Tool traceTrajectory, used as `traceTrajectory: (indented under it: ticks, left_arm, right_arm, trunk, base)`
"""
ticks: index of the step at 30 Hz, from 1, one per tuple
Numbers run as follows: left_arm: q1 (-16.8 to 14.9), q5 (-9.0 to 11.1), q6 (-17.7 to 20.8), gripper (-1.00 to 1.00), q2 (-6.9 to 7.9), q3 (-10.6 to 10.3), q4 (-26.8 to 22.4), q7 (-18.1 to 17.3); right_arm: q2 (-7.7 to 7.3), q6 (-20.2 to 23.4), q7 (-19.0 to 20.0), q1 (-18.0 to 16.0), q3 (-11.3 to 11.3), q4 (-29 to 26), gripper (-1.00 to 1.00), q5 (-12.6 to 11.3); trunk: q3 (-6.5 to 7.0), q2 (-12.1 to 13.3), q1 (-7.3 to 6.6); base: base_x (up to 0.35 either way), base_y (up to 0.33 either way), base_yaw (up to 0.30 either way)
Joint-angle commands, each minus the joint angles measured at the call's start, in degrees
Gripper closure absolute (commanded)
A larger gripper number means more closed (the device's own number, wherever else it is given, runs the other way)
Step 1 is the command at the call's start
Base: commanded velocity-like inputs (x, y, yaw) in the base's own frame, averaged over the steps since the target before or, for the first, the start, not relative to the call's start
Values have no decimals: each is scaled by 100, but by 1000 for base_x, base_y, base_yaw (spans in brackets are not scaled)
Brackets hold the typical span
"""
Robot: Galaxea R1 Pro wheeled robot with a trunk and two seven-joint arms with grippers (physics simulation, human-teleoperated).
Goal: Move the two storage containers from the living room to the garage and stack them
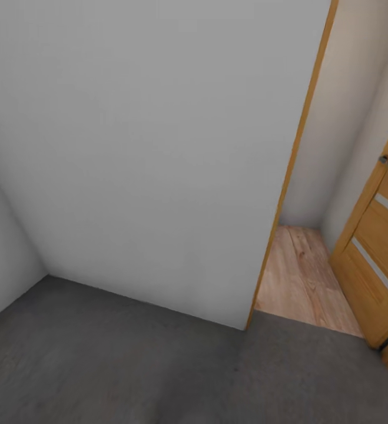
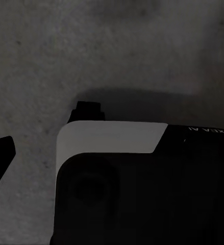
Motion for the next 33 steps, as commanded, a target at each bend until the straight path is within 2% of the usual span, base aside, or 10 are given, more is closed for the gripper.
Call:
traceTrajectory:
  ticks: [1,33]
  left_arm:
    - [-2,57,25,-100,3,-5,-2,-25]
    - [-2,86,23,-100,-24,-5,2,-24]
  right_arm:
    - [2,-33,-4,-6,46,19,-100,-48]
    - [-8,-88,-2,10,45,19,-100,-50]
  trunk:
    - [-2,-3,0]
    - [52,-3,0]
  base:
    - [0,0,-290]
    - [0,0,-289]
